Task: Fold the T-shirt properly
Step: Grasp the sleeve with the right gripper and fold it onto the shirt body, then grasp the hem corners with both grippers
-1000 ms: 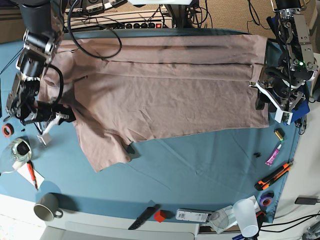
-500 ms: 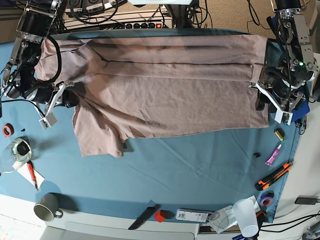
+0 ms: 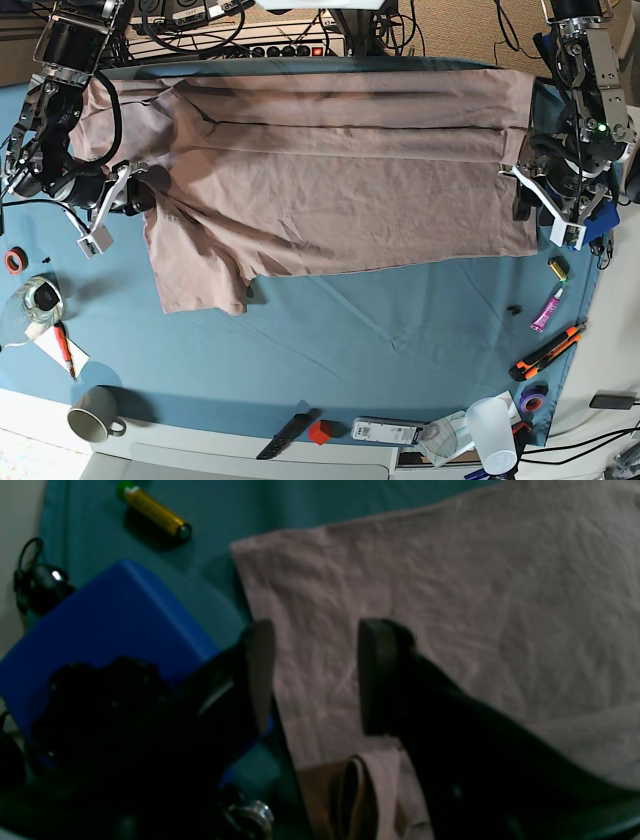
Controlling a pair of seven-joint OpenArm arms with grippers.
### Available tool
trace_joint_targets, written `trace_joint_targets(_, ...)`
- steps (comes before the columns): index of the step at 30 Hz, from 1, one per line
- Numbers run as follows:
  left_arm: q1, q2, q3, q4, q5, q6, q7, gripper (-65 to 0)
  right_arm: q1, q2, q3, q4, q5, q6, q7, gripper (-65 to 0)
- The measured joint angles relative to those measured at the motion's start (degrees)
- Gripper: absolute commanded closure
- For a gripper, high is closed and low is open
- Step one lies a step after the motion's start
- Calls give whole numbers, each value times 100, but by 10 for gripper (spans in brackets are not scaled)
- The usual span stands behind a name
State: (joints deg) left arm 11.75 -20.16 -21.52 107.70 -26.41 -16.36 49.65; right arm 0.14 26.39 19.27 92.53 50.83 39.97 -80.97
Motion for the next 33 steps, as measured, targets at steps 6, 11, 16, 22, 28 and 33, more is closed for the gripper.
trace_joint_targets(6, -2, -2, 0, 0, 0, 0, -2, -281, 367, -22, 227, -2, -855, -48, 498, -151)
trace_joint_targets(11, -4, -4, 2, 0, 2, 0, 0, -281, 1311, 9, 219, -656, -1989, -772, 1399, -151)
trace_joint_targets(16, 4, -2, 2, 0, 2, 0, -2, -281, 2343, -11, -212, -2343, -2090, -758, 1834, -151)
trace_joint_targets(22, 2, 0, 2, 0, 2, 0, -2, -281, 3254, -15, -737, -4052, -2664, -778, 2365, -151)
trace_joint_targets(28, 4, -2, 0, 0, -24, 0, -2, -281, 3491, -184, -1049, -4955, -2859, -785, 2789, -151)
trace_joint_targets(33, 2, -2, 0, 0, -24, 0, -2, -281, 3491, -492, -1045, -5193, -2940, -785, 2879, -151)
